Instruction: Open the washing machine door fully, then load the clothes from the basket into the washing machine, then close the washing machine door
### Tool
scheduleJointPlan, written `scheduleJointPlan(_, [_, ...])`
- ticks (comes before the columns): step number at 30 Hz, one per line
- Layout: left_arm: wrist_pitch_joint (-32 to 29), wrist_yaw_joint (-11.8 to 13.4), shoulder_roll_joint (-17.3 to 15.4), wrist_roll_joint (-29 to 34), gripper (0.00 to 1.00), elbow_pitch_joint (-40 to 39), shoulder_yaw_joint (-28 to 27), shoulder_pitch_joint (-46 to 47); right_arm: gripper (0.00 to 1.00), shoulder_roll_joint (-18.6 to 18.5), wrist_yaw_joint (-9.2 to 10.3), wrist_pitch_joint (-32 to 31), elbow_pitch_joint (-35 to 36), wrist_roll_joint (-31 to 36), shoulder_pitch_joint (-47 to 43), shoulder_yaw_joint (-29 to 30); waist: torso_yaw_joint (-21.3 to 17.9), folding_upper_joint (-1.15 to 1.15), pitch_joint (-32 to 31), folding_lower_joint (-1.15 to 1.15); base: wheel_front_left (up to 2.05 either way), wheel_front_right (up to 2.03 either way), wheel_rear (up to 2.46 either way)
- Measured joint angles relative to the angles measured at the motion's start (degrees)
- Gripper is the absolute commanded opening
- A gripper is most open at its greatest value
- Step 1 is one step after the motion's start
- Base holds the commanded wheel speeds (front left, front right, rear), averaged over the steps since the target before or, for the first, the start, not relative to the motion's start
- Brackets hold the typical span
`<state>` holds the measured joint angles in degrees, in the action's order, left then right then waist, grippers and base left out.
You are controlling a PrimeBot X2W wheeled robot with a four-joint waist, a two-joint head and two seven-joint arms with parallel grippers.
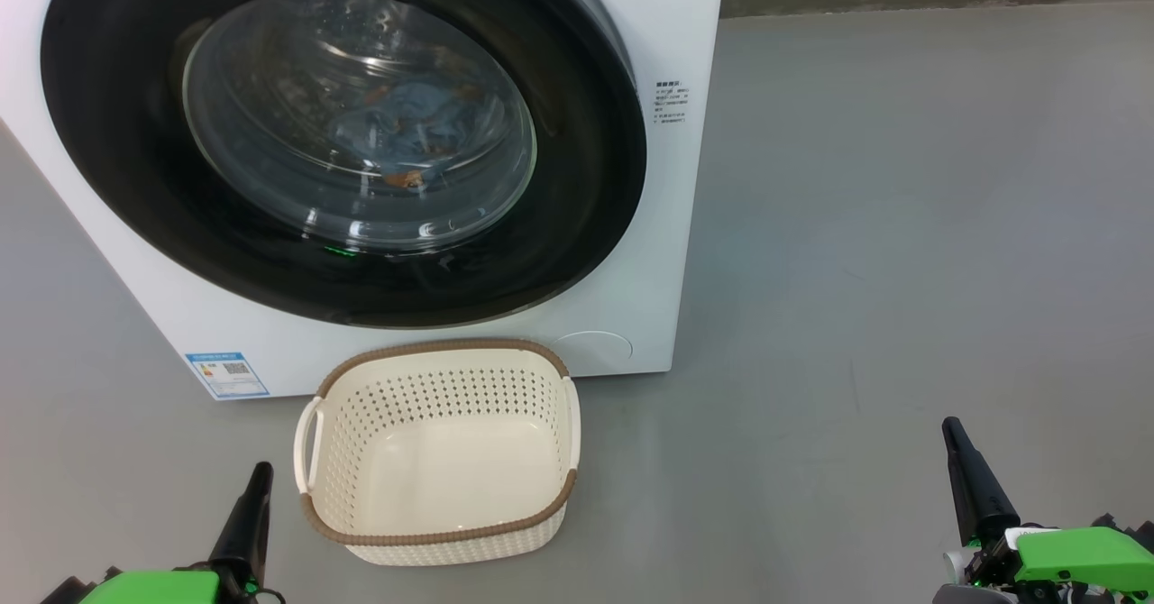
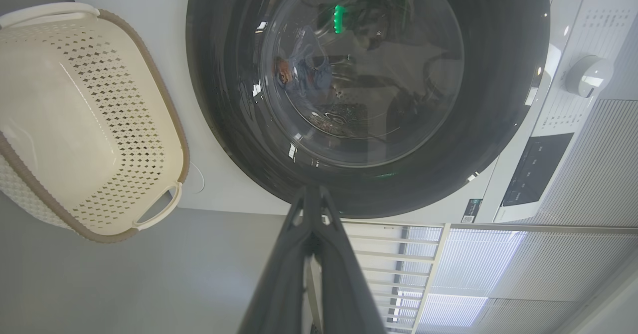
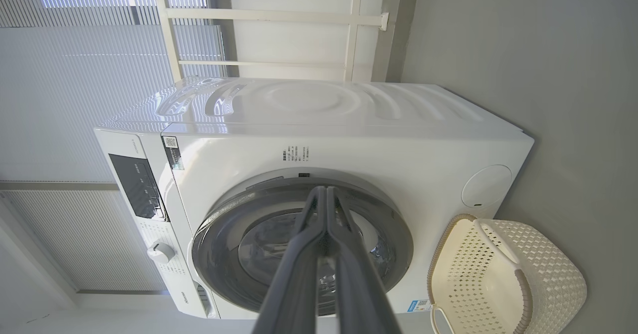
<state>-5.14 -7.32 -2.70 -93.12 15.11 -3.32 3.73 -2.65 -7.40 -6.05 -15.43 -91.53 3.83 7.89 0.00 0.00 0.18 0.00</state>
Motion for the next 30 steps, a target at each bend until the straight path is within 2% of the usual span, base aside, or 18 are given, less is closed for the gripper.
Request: scheduleJointPlan(30, [-0.42,0.00,0.05,0.00,0.00,0.01,-0.53,0.00,0.00,0.01,0.00,0.00,0.00,0.00,0.00,0.01,0.00,0.00,0.00,0.00,0.00,0.00,0.00])
